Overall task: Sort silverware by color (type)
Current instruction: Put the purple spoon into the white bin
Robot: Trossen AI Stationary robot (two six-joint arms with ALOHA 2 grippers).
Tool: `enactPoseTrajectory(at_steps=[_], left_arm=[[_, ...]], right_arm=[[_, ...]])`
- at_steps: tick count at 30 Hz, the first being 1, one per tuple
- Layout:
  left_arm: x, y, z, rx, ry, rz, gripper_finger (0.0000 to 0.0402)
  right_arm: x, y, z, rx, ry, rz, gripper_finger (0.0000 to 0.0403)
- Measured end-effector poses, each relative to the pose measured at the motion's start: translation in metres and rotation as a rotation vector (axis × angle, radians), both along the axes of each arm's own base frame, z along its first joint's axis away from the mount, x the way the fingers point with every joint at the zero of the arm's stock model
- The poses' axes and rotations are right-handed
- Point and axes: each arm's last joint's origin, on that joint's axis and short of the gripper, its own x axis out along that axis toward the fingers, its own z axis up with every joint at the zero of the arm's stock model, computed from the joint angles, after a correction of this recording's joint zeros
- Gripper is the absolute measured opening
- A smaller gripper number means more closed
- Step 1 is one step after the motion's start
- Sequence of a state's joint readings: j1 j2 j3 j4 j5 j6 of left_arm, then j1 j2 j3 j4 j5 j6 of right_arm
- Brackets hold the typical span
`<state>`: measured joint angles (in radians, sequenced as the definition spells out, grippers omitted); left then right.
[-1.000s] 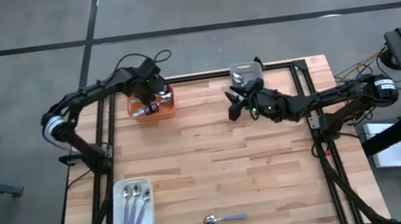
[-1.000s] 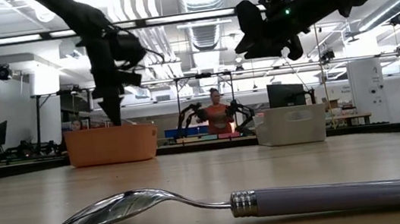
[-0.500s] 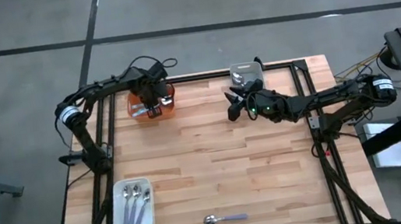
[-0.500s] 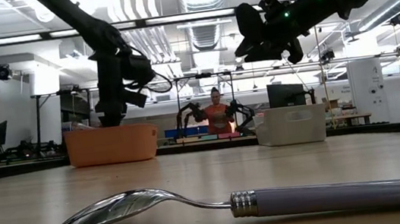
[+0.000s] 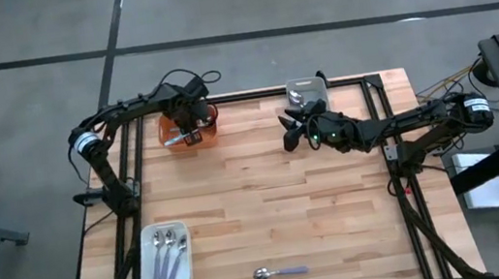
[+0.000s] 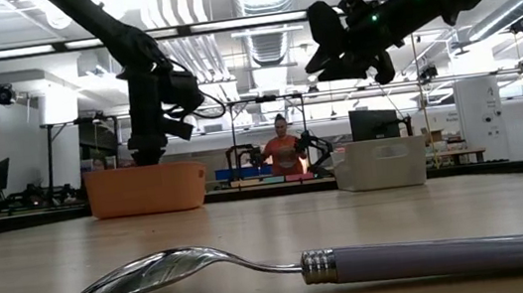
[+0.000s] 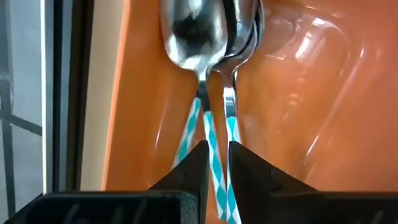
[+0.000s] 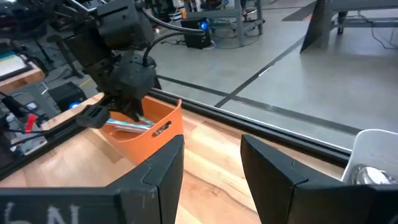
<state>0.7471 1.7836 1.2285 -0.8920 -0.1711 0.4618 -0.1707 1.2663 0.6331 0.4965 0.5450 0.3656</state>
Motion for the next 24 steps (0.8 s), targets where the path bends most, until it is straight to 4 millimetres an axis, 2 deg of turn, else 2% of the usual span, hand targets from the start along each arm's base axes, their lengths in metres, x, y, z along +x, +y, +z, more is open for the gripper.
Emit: enactPoseTrajectory(at_steps=[4,8,11,16,20,24], left_arm=[[0.002,-0.003,0.005,0.015,-0.031,0.078,0.0047],[0.008,-0.023,0.026,0.06,-0.145,0.172,0.0043],[0.015,-0.048,0.043,0.107,-0.262,0.16,0.004],[0.021,-0.102,0.068,0.164,-0.516,0.078,0.0039],[0.021,-0.147,0.079,0.167,-0.717,0.002,0.0039],[0.019,-0.184,0.081,0.177,-0.891,-0.077,0.0039]], right_arm=[[0.001,0.002,0.0,0.005,-0.004,0.017,0.0151],[0.003,0.006,0.001,0.024,-0.019,0.118,0.015],[0.005,0.009,0.003,0.061,-0.043,0.187,0.0145],[0.013,0.018,0.013,0.089,-0.028,0.317,0.0133],[0.02,0.028,0.025,0.08,0.033,0.36,0.0124],[0.024,0.039,0.036,0.079,0.081,0.4,0.0117]])
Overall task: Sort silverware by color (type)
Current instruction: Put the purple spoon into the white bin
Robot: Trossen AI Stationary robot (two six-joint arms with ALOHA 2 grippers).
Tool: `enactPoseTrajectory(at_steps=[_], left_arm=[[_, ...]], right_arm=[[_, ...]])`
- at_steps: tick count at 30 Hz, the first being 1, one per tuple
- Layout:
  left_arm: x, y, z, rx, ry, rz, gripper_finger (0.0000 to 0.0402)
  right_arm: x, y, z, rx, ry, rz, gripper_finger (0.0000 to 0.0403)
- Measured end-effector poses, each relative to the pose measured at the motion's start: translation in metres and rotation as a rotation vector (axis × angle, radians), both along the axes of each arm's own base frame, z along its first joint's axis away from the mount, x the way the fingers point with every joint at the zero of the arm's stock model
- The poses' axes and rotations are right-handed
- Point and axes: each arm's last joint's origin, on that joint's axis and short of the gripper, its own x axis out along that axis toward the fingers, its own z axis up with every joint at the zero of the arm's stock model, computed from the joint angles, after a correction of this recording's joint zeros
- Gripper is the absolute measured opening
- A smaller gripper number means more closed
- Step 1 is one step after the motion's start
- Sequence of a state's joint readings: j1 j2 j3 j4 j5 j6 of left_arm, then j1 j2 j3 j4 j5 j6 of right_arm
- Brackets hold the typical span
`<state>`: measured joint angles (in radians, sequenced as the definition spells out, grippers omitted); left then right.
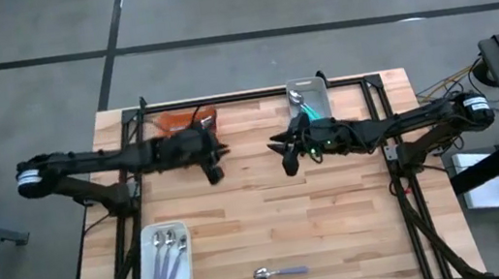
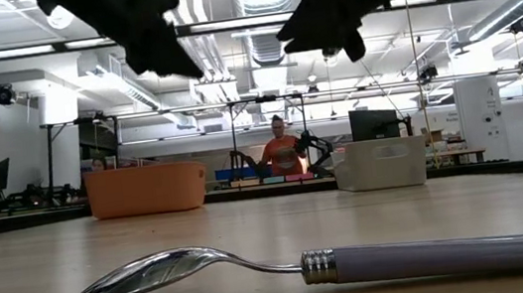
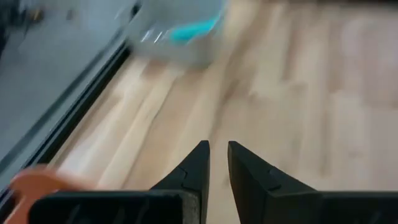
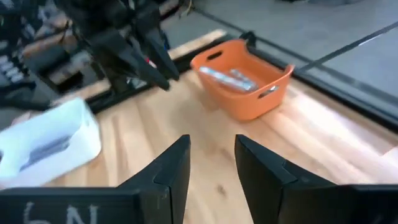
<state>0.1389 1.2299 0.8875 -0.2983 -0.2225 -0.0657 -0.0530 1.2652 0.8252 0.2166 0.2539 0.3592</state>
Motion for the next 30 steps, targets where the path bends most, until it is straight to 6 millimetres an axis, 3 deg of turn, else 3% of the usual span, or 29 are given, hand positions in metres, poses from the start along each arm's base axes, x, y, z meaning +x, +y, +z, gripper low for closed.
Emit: enactPoseTrajectory(at_steps=[4,8,15,21,30], left_arm=[[-0.001,-0.026,0.0,0.025,-0.159,-0.091,0.0039],[-0.001,-0.039,-0.004,0.025,-0.253,-0.139,0.0039],[0.005,-0.053,-0.011,-0.056,-0.264,-0.149,0.0039],[0.015,-0.078,-0.024,-0.11,-0.256,-0.215,0.0039],[0.028,-0.119,-0.034,-0.165,-0.234,-0.319,0.0039]], right_arm=[[0.001,0.018,0.005,0.029,0.07,0.051,0.0112],[0.0,0.041,0.007,0.076,0.138,0.108,0.0107],[-0.006,0.084,0.01,0.166,0.129,0.206,0.0095],[-0.012,0.107,0.01,0.175,0.117,0.209,0.0084],[0.008,0.149,-0.022,0.178,0.15,0.25,0.0081]])
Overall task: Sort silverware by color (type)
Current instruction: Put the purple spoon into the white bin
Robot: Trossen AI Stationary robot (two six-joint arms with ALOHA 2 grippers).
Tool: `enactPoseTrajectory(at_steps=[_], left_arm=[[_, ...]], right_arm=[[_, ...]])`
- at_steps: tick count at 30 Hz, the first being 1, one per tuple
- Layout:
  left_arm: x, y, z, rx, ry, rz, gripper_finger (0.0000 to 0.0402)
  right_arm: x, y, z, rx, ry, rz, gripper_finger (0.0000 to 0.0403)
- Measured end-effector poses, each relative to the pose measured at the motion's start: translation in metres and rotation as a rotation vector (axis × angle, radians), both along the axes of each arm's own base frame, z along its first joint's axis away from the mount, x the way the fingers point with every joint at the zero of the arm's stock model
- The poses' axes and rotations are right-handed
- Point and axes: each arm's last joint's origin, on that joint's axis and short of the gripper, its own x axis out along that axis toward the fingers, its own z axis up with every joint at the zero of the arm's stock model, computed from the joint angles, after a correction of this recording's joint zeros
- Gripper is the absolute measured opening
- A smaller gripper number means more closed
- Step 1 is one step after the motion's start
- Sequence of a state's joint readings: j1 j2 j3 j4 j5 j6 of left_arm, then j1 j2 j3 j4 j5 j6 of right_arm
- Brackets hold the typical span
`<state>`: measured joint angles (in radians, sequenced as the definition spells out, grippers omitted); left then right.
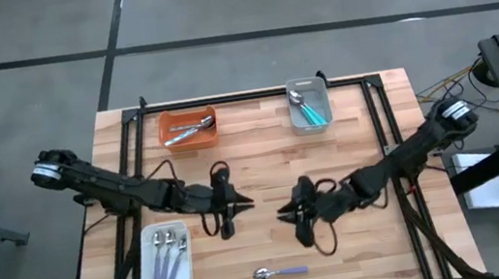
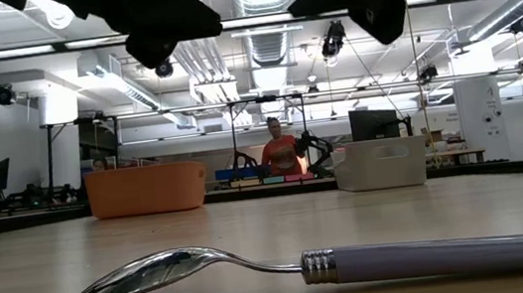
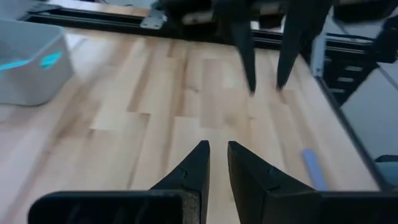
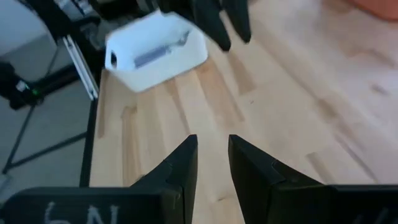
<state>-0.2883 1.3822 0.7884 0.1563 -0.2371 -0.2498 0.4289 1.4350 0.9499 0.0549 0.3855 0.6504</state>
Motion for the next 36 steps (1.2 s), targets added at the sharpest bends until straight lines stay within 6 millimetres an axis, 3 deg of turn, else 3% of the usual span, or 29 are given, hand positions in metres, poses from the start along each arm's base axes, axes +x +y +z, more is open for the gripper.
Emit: enactPoseTrajectory(at_steps=[6,13,24,31,36], left_arm=[[0.003,-0.02,0.0,-0.018,0.008,-0.037,0.0039],[-0.003,-0.043,0.008,-0.059,-0.027,-0.1,0.0039],[-0.015,-0.068,0.012,-0.084,-0.054,-0.189,0.0039],[-0.016,-0.071,0.012,-0.085,-0.054,-0.197,0.0039],[-0.016,-0.071,0.012,-0.082,-0.054,-0.199,0.0039]], right_arm=[[0.026,0.031,-0.019,-0.041,0.052,0.057,0.0077],[0.047,0.068,-0.043,-0.212,0.246,0.163,0.0076],[0.061,0.128,-0.072,-0.381,0.38,0.328,0.0075],[0.065,0.142,-0.078,-0.305,0.414,0.271,0.0081],[0.068,0.143,-0.082,-0.272,0.423,0.265,0.0118]])
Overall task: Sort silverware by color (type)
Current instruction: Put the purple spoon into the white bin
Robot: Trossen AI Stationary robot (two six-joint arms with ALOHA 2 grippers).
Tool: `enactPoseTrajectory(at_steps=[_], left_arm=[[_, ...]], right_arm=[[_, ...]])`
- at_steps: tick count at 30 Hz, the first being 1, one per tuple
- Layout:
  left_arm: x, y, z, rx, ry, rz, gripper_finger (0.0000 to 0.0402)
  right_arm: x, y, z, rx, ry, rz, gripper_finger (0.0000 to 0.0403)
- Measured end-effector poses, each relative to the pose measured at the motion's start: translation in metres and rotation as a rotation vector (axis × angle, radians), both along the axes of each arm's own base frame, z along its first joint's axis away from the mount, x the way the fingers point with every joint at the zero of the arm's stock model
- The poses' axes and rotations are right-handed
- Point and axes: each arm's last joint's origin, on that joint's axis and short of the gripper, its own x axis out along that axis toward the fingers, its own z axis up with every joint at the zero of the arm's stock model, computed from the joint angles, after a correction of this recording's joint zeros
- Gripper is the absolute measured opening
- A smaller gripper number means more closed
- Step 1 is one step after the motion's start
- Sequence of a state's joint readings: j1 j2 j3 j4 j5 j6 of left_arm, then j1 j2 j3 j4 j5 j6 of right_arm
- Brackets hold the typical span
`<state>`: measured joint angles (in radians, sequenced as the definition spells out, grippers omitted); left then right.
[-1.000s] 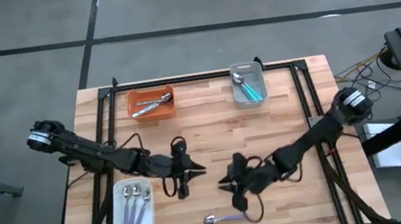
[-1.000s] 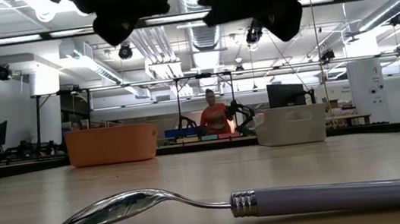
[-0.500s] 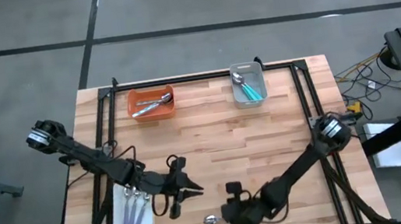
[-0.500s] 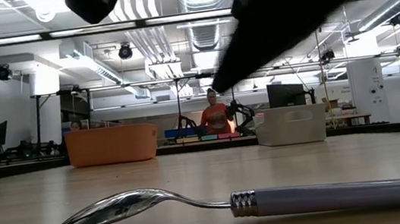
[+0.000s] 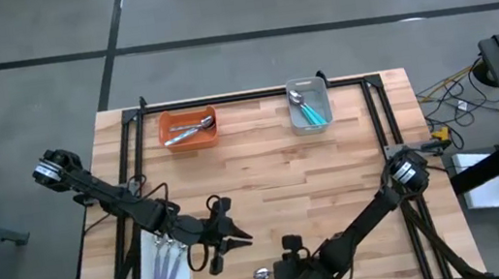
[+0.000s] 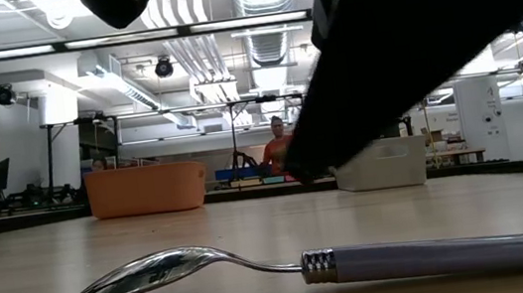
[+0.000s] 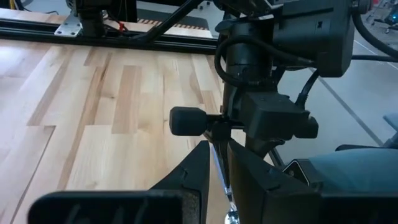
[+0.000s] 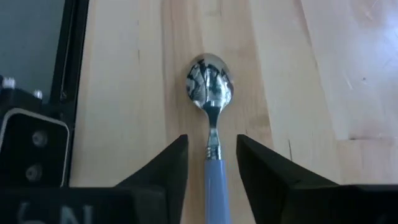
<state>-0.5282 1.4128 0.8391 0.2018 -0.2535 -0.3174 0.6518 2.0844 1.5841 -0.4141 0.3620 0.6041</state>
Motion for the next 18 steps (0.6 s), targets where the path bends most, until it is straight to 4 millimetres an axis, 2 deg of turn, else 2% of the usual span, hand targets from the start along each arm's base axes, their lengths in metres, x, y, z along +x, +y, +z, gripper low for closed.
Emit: enactPoseTrajectory(at_steps=[9,18], left_arm=[[0.0,0.0,0.0,0.001,0.0,-0.002,0.0039],[0.0,0.0,0.0,0.018,-0.004,-0.008,0.0039]], right_arm=[[-0.002,-0.004,-0.006,-0.07,0.048,0.031,0.0186],[-0.006,-0.012,-0.023,-0.08,0.083,0.062,0.0191]])
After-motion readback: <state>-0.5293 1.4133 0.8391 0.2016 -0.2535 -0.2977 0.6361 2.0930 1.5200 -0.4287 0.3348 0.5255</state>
